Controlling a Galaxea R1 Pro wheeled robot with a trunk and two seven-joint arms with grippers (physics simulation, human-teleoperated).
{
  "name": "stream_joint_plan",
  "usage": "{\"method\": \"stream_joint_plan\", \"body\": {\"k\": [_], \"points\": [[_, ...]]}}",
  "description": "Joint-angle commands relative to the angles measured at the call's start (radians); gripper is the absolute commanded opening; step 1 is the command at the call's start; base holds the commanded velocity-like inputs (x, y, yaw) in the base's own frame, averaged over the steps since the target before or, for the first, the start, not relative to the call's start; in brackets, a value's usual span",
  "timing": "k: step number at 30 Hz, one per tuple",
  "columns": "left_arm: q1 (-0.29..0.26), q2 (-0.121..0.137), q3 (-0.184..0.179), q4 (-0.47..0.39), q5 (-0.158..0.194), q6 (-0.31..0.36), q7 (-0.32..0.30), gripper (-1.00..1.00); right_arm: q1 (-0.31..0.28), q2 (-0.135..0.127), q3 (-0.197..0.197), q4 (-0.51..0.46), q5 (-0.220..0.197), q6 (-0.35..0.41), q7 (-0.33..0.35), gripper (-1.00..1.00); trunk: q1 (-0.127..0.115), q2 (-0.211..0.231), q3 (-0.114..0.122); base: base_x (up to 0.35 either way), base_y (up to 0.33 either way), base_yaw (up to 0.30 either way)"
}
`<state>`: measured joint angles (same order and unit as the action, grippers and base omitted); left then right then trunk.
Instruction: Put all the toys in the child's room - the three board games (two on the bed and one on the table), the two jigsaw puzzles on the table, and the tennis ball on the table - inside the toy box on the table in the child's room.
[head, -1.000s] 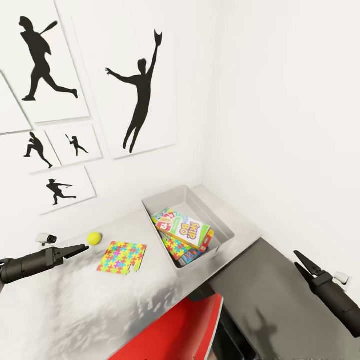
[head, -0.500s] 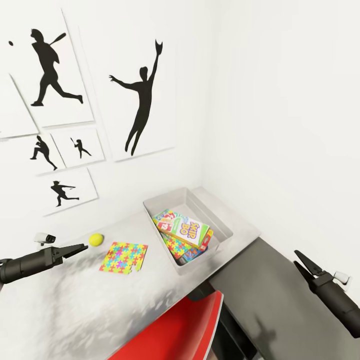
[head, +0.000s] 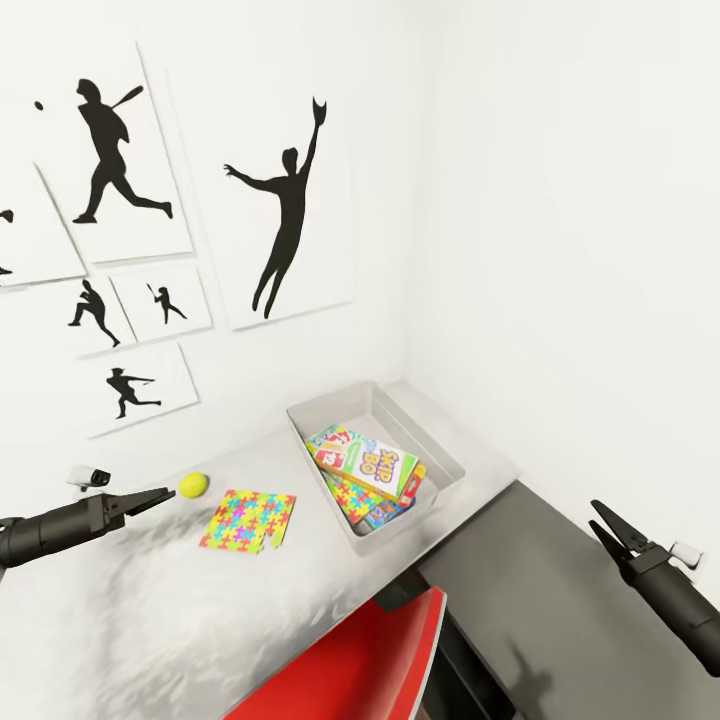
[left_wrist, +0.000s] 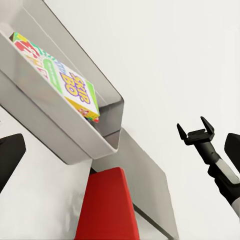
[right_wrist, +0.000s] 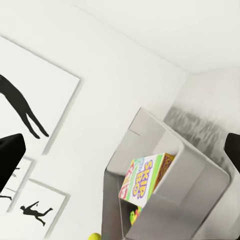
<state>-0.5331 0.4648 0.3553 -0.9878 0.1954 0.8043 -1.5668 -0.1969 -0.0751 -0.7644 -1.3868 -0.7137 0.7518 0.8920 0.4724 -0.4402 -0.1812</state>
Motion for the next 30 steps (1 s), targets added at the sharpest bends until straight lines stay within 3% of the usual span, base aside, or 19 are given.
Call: {"method": "stream_joint_plan", "body": {"k": [1, 9, 14, 30], "points": [[-0.001, 0.002, 0.000, 0.000, -0.001, 0.005, -0.004, 1.00, -0.001, 0.000, -0.001, 0.000, -0.002, 0.006, 0.003, 1.00, 0.001, -0.002, 0.000, 0.000, 0.000, 0.000], [-0.001, 0.000, 0.036, 0.000, -0.001, -0.005, -0.004, 1.00, -0.001, 0.000, -0.003, 0.001, -0.004, 0.006, 0.007, 1.00, 0.001, -0.002, 0.013, -0.101, 0.000, 0.000], [0.000, -0.001, 0.039, 0.000, -0.001, -0.005, -0.004, 1.00, -0.001, 0.009, -0.001, 0.001, 0.000, 0.005, 0.007, 1.00, 0.001, -0.002, 0.021, -0.191, 0.000, 0.000], [0.001, -0.003, 0.040, 0.000, -0.002, -0.005, -0.004, 1.00, -0.001, 0.000, -0.003, 0.002, -0.001, 0.005, 0.007, 1.00, 0.001, -0.002, 0.048, -0.221, 0.053, 0.000]]}}
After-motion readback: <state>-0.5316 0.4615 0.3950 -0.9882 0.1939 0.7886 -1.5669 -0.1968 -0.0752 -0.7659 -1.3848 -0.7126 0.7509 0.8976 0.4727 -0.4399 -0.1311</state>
